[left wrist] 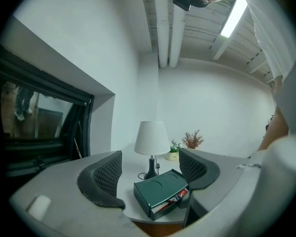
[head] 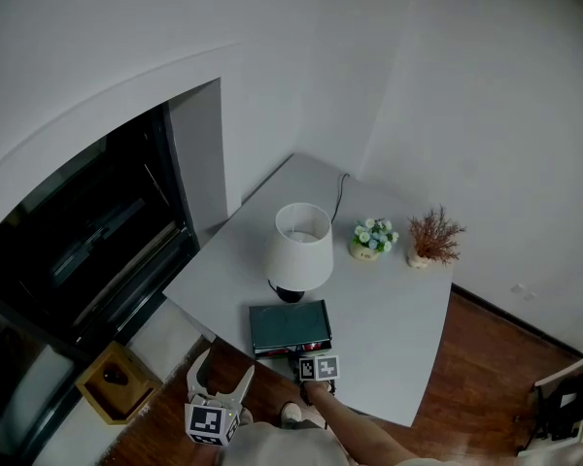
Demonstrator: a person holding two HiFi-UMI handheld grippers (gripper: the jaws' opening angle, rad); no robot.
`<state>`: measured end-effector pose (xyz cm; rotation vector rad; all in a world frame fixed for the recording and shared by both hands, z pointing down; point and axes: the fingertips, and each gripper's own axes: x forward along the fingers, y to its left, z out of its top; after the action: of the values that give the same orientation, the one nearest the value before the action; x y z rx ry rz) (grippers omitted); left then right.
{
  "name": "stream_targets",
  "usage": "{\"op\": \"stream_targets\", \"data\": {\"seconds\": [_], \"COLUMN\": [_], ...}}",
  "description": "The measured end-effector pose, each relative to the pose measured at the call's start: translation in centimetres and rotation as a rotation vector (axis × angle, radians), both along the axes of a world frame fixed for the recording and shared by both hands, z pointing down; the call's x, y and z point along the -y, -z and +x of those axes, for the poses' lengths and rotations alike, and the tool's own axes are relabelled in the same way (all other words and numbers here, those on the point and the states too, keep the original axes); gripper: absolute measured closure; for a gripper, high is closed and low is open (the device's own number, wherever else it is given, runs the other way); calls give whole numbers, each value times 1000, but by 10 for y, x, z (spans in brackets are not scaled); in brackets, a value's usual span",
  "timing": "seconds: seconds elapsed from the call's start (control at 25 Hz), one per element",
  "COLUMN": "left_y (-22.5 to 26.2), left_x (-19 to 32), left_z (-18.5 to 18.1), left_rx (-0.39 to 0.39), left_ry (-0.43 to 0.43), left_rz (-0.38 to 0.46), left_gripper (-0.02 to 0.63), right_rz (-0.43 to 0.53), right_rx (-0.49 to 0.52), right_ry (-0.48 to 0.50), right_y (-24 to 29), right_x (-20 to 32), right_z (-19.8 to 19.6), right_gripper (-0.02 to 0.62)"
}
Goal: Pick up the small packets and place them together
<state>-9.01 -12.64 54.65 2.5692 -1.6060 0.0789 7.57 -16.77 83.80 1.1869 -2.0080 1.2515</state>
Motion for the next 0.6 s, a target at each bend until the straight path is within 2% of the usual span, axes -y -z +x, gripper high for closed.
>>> {"op": "stream_targets", "data": {"seconds": [0.36, 0.56, 0.6], "left_y": [-8, -12, -12], "left_x": [2, 1, 1], "left_z": [13, 20, 22], "left_rx": [7, 3, 2], "left_ry": [-63, -83, -88], "left_rz": [-20, -27, -28], "left_gripper": [261, 261, 261], "right_rz": [-69, -53, -46], "right_rx": [-15, 3, 8], "right_ry": [60, 32, 45], "right_y": [-7, -7, -5], "right_x": [-90, -96, -96], "right_z": [2, 7, 5], "right_gripper": [532, 534, 478]}}
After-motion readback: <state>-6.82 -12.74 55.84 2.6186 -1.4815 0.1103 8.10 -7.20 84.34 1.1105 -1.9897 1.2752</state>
